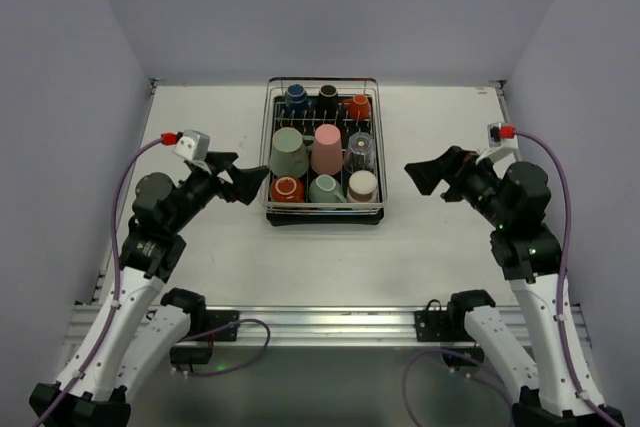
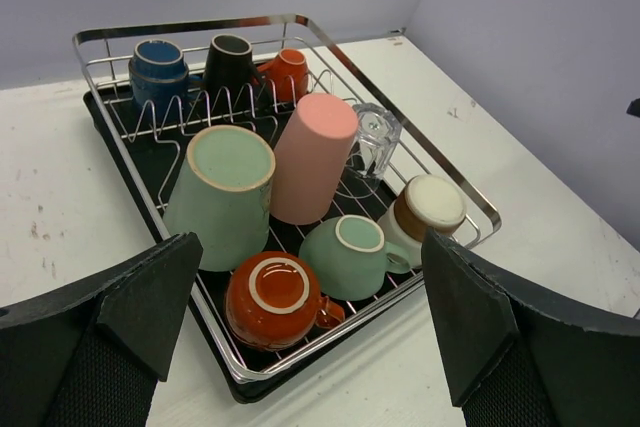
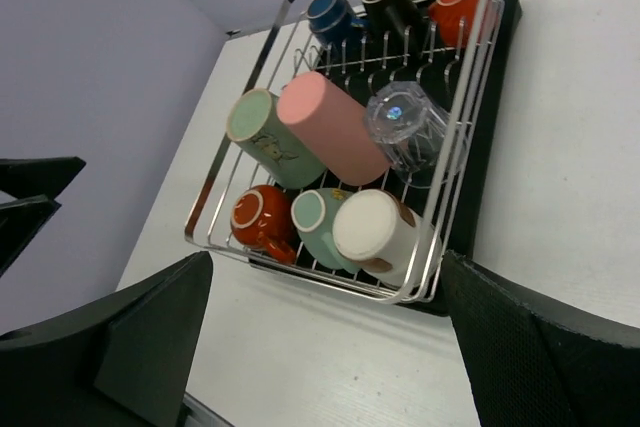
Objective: Unload the cups from the dish rack
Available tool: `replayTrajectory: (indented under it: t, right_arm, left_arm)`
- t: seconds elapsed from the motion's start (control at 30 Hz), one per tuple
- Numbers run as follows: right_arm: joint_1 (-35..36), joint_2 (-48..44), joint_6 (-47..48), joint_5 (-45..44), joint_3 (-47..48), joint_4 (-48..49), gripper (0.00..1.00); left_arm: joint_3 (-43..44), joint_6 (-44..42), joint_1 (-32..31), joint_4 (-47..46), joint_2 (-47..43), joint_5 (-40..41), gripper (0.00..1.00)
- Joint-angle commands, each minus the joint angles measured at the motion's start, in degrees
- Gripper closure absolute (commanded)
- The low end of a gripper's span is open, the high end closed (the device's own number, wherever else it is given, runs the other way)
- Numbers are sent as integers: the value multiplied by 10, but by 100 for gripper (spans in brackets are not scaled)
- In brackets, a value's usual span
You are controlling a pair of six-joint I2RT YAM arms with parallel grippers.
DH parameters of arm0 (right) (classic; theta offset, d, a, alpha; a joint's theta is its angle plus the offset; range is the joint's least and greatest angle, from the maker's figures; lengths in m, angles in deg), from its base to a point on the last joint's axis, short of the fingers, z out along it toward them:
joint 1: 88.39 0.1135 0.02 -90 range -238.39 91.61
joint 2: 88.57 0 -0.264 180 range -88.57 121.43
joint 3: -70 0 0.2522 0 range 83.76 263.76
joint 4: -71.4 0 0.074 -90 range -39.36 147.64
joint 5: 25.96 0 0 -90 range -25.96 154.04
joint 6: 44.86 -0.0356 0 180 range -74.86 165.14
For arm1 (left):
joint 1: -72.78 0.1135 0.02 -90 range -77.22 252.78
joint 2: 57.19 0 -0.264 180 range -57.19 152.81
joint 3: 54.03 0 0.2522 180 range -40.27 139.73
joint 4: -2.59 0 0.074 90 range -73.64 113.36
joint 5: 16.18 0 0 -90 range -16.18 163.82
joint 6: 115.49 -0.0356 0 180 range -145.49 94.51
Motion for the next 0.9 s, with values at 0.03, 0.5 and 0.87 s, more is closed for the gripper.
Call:
replayTrajectory:
  t: [0.03,0.5,0.87]
  right_arm:
    - [48,52,34,-9,65,8,1]
    - [210,405,183,-266,331,-73,4]
    - [301,623,225,-247,486,-73,13]
  left_arm:
    - [8,-19,5,16,-15,-11,0]
    - [18,-25,-26,60,-48,110,0]
    - [28,-30,-41,86,-46,177,0]
